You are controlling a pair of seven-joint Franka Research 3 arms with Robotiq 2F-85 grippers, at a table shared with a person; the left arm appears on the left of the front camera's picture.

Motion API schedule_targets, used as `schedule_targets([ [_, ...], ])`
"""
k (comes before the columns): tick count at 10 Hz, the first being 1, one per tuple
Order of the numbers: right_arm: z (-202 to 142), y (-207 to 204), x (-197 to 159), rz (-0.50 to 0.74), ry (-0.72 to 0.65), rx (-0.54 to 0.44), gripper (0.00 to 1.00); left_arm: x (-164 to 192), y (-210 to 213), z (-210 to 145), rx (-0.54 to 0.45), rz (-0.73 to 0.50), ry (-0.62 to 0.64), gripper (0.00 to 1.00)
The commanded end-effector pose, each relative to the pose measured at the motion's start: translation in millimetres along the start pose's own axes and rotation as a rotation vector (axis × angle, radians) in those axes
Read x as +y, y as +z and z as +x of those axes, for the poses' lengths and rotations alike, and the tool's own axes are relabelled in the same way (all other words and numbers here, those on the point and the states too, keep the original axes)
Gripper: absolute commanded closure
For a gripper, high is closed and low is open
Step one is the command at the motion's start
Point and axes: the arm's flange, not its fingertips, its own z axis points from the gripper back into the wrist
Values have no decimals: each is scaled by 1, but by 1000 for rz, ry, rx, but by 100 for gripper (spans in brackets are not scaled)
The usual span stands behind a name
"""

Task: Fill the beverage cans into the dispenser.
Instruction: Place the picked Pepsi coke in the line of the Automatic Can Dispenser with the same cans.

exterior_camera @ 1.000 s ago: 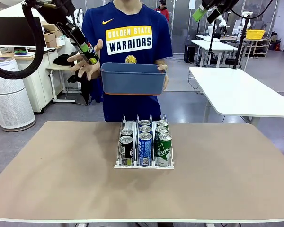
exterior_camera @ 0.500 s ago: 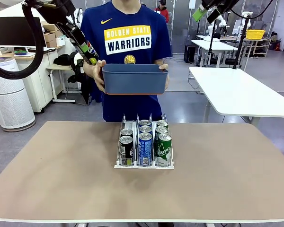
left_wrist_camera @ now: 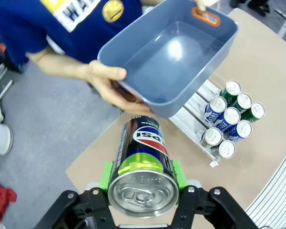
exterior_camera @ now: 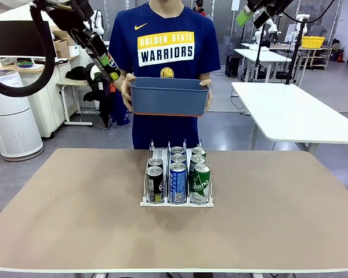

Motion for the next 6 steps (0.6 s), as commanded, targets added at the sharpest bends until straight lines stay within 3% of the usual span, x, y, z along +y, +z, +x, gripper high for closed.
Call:
schedule_targets([
  [1, 0, 0, 1, 0, -4, 3, 0, -36, 1, 13, 110, 83, 90, 42],
  [3, 0, 0, 1, 0, -4, 3, 0, -82, 0, 16, 168, 150, 68, 42],
  [6, 0, 0, 1, 0, -4, 3, 0, -133, -12, 19, 205, -2, 29, 42],
])
